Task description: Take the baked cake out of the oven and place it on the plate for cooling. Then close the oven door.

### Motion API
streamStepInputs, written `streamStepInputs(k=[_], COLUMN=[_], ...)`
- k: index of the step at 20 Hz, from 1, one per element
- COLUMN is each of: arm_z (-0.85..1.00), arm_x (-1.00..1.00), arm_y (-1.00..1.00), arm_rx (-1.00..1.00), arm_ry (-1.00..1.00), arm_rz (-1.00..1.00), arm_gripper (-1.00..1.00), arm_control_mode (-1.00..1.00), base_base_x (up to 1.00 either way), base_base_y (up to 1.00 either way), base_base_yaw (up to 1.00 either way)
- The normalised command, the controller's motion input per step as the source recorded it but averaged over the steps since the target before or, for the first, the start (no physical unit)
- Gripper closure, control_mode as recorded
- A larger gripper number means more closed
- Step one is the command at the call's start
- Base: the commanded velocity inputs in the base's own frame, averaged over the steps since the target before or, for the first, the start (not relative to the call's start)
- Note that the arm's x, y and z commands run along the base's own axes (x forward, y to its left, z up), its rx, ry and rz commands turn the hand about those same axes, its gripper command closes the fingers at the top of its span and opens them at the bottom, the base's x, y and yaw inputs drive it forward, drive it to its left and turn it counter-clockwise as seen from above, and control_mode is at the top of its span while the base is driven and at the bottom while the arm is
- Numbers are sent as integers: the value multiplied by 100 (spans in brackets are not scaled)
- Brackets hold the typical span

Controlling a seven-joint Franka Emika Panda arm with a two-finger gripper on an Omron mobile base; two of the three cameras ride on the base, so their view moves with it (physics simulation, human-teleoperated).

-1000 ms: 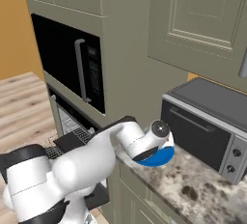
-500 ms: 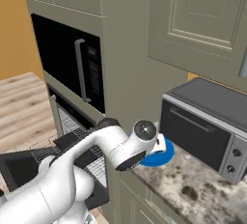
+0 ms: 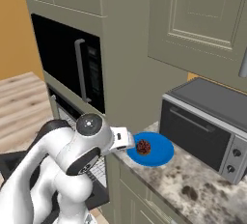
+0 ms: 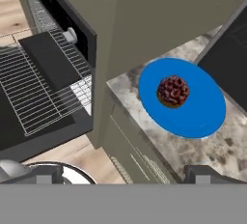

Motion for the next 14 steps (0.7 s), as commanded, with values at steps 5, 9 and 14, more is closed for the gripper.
streamStepInputs(k=[5,9,14], arm_z=[32,7,1], arm_x=[-35,-21,-16], arm_y=[88,92,82], arm_rx=[-8,-2,0], arm_ry=[0,0,0], arm_rz=[-9,-21,-27], arm_gripper=[-100,-100,-100], arm_control_mode=[-100,-100,-100], base_base_x=[0,0,0], base_base_y=[0,0,0], base_base_yaw=[0,0,0])
